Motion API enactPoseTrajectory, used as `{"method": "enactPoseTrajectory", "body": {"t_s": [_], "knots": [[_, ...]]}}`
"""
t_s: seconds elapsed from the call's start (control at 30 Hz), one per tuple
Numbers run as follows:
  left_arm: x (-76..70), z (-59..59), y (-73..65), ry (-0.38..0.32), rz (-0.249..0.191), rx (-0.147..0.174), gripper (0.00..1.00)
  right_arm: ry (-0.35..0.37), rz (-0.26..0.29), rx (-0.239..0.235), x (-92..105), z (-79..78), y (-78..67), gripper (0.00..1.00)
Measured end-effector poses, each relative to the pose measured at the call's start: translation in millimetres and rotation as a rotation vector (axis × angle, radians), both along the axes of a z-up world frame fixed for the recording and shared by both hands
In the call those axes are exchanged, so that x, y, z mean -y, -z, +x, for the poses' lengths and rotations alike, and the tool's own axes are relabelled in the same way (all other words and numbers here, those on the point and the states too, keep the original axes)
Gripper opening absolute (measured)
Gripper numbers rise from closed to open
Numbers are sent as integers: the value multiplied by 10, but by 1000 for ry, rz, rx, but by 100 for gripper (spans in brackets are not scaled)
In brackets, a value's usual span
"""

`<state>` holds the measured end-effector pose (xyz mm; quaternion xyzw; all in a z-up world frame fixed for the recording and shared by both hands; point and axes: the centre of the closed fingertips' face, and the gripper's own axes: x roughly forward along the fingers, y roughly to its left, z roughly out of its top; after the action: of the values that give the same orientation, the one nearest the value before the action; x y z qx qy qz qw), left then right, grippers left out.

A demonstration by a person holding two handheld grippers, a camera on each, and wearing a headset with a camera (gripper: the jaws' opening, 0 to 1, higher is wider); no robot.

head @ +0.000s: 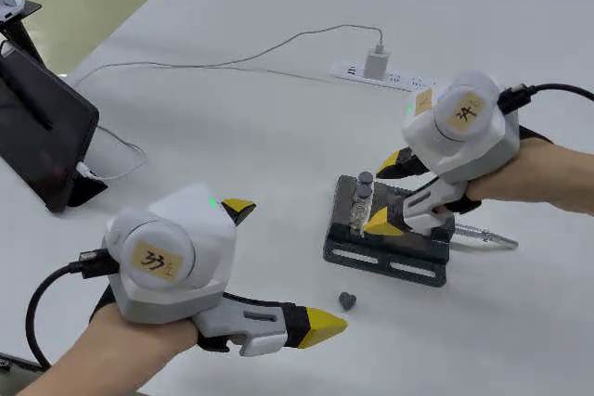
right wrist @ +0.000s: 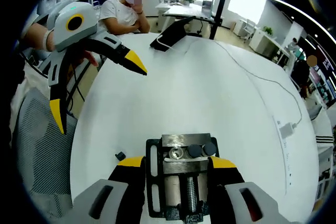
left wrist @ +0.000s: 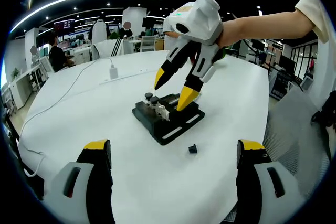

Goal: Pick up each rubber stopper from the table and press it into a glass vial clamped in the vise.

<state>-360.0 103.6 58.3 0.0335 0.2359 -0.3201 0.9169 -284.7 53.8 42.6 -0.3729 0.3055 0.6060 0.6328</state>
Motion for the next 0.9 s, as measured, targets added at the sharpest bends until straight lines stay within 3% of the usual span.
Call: {"method": "enactPoseTrajectory", "body": {"t_s": [0.27,0.67,0.9], "knots": [[-19,-17,-14,11,10,3,99,100,96,-15,75,-106,-34,41],[-20,-74,3,22,19,2,99,258,183,-58,190,-281,84,40],[8,-95,-5,30,18,5,99,326,233,-75,171,-531,198,38]]}}
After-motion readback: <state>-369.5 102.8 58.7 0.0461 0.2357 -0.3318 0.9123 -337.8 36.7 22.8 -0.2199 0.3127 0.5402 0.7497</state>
